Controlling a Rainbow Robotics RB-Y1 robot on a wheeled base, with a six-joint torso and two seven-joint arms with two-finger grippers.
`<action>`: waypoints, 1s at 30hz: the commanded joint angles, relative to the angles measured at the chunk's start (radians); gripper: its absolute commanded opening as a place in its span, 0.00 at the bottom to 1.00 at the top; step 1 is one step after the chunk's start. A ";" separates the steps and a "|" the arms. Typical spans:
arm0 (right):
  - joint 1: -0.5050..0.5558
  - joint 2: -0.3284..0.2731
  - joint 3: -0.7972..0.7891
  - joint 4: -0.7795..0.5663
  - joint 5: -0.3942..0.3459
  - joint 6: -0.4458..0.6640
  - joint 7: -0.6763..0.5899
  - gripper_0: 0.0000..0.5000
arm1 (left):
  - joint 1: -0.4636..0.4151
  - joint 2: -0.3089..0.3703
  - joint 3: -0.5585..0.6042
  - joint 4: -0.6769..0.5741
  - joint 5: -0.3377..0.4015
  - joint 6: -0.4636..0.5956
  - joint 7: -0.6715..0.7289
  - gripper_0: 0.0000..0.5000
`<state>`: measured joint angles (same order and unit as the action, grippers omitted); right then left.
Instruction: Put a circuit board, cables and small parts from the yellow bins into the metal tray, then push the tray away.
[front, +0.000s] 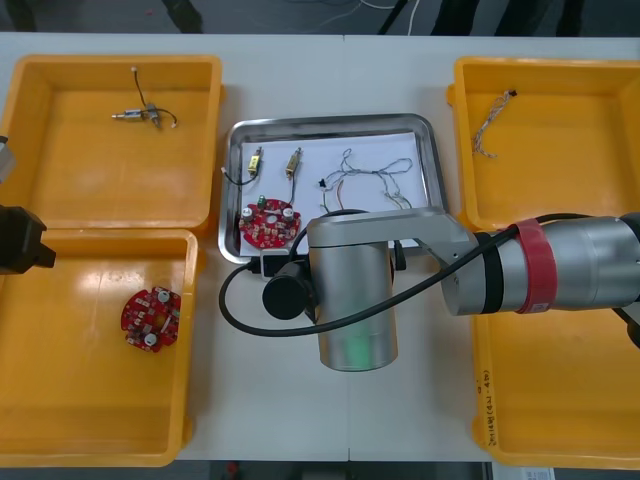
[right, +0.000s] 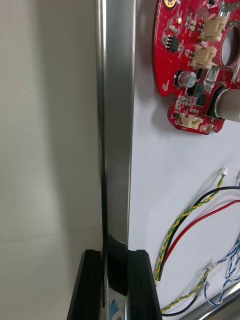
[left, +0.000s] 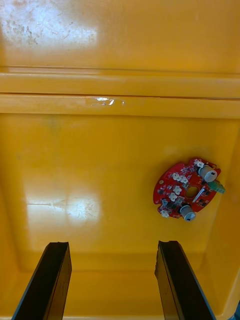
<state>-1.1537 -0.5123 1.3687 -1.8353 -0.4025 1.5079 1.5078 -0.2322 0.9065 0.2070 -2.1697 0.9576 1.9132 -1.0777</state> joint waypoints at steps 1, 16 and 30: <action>-0.061 0.012 0.010 0.014 0.010 -0.021 0.029 0.03 | 0.016 0.020 0.029 -0.030 -0.002 0.007 -0.059 1.00; -0.115 0.012 0.010 0.114 0.011 -0.104 0.032 0.03 | 0.016 0.020 0.029 -0.030 -0.002 0.007 -0.059 1.00; -0.158 0.017 0.012 0.183 0.011 -0.176 0.040 0.02 | 0.016 0.020 0.029 -0.030 -0.002 0.007 -0.059 1.00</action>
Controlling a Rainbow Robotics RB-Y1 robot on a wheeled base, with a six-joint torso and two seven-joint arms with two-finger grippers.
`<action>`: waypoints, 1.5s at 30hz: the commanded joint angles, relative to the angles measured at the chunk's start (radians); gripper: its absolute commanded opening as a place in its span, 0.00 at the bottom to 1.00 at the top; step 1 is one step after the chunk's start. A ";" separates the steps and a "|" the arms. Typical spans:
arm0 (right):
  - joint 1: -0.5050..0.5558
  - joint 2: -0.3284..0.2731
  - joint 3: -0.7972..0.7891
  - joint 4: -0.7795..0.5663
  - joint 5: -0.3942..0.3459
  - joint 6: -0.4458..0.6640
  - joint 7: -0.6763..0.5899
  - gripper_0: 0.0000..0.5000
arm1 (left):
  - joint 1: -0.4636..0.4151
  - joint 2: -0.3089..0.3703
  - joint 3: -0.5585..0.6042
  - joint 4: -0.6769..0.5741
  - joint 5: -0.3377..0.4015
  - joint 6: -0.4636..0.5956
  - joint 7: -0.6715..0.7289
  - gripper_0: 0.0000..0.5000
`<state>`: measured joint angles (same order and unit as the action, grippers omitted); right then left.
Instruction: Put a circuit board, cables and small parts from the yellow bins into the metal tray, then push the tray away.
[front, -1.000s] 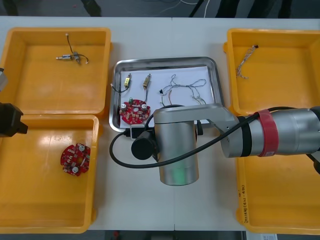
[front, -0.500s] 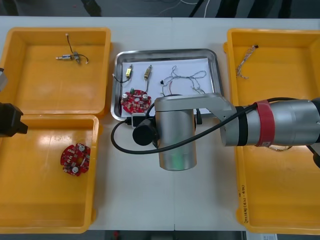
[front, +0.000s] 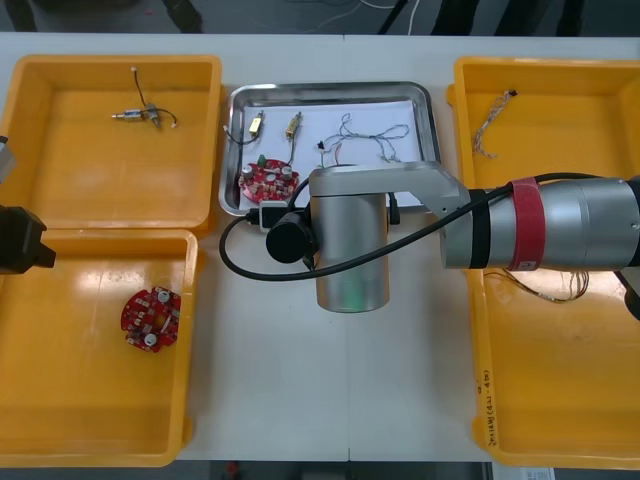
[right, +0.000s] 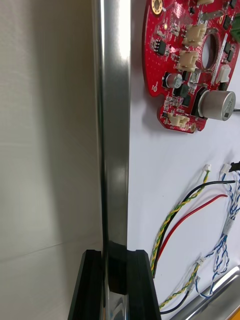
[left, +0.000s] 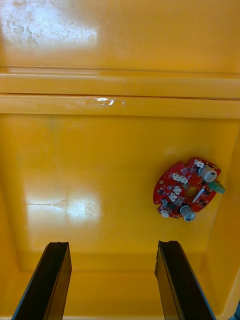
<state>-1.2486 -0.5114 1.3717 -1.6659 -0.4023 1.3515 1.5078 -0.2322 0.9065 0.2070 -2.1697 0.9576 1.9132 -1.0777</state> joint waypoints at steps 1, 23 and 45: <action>-0.068 0.014 0.007 0.023 0.010 -0.029 0.041 0.02 | 0.016 0.020 0.029 -0.030 -0.002 0.007 -0.059 1.00; -0.137 0.002 0.052 0.121 0.010 -0.138 0.048 0.01 | 0.016 0.020 0.029 -0.030 -0.002 0.007 -0.059 1.00; -0.163 0.001 0.052 0.296 -0.044 -0.341 0.061 0.01 | 0.016 0.020 0.029 -0.030 -0.002 0.007 -0.059 1.00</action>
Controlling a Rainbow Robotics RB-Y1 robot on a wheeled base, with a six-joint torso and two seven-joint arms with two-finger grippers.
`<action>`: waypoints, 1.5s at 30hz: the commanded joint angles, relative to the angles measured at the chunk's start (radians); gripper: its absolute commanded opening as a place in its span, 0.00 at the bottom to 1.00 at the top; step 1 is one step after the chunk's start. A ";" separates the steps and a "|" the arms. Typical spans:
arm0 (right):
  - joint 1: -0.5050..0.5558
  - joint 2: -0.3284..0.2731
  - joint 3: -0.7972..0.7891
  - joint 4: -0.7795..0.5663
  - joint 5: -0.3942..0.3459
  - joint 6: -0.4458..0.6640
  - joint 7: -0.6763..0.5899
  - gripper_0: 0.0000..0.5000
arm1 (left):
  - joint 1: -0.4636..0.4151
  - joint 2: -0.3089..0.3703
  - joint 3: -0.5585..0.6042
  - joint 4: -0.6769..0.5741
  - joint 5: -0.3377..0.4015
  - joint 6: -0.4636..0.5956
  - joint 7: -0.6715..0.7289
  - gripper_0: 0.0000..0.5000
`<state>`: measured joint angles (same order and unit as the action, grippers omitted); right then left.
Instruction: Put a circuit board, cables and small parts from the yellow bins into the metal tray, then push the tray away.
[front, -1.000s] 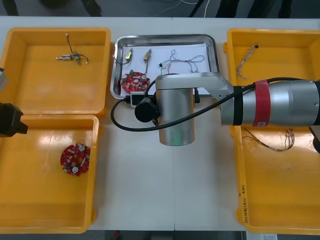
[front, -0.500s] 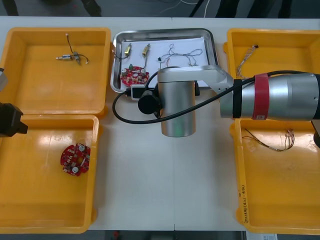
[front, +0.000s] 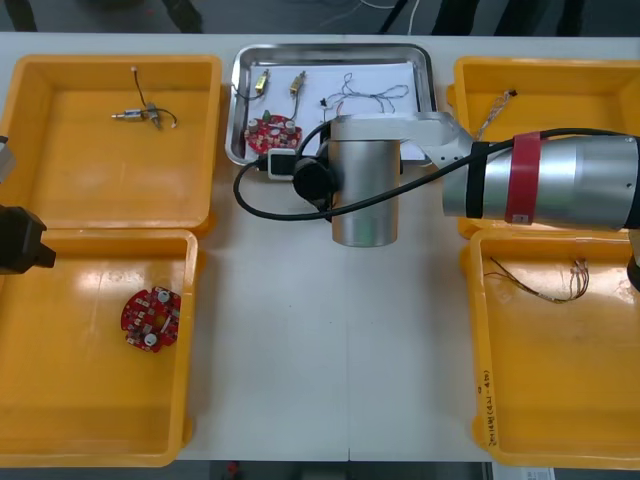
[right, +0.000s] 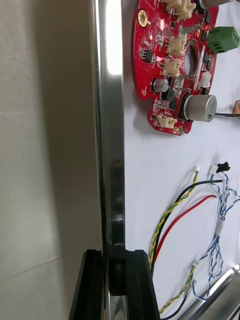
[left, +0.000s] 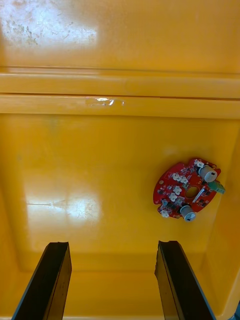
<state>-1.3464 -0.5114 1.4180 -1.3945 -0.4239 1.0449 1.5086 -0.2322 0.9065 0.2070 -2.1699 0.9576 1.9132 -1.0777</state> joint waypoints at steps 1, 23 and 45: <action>-0.066 0.001 0.007 0.028 -0.024 -0.036 0.064 0.01 | 0.016 0.020 0.029 -0.030 -0.002 0.007 -0.059 1.00; -0.065 0.005 0.007 0.022 -0.032 -0.022 0.079 1.00 | 0.016 0.020 0.029 -0.030 -0.002 0.007 -0.059 1.00; -0.004 0.005 -0.222 -0.256 -0.167 0.383 0.070 1.00 | 0.016 0.020 0.029 -0.030 -0.002 0.007 -0.059 1.00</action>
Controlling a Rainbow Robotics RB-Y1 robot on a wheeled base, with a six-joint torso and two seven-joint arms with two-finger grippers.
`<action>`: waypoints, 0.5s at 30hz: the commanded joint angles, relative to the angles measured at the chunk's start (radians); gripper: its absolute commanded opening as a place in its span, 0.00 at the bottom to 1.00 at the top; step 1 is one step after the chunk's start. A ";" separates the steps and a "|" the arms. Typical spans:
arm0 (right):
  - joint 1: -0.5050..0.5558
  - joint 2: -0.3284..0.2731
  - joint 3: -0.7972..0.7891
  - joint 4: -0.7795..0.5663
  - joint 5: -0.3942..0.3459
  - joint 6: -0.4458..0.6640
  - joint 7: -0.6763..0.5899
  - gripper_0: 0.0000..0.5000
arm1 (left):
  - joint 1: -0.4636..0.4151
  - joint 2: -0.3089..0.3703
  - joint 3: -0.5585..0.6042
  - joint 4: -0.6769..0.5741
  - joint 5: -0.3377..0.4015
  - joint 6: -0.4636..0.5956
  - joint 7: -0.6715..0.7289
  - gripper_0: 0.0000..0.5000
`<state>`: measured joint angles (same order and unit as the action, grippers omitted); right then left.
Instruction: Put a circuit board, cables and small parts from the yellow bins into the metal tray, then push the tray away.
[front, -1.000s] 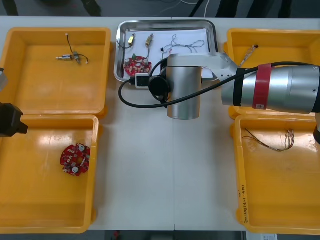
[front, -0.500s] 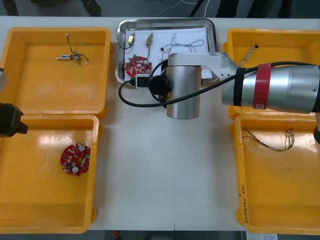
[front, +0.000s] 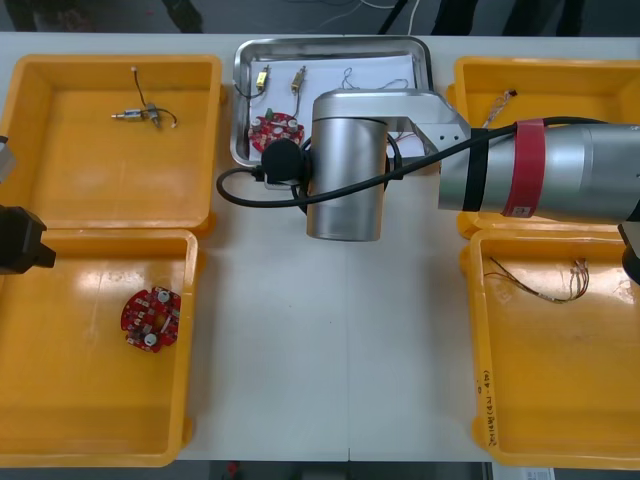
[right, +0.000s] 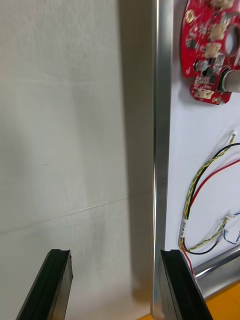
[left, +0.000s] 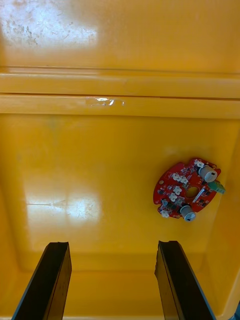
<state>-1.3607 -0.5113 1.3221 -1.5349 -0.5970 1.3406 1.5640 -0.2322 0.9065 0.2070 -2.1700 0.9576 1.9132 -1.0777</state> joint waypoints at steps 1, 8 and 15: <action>0.017 0.005 -0.133 -0.131 0.010 0.104 0.011 1.00 | 0.016 0.020 0.029 -0.030 -0.002 0.007 -0.059 1.00; 0.126 0.005 -0.282 -0.291 0.020 0.315 -0.010 1.00 | 0.016 0.020 0.029 -0.030 -0.002 0.007 -0.059 1.00; 0.267 0.004 -0.468 -0.469 0.026 0.540 -0.039 1.00 | 0.016 0.020 0.029 -0.030 -0.002 0.007 -0.059 1.00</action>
<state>-1.1583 -0.5113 0.9606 -1.9158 -0.5852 1.8133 1.5613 -0.2322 0.9065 0.2071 -2.1702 0.9576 1.9132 -1.0777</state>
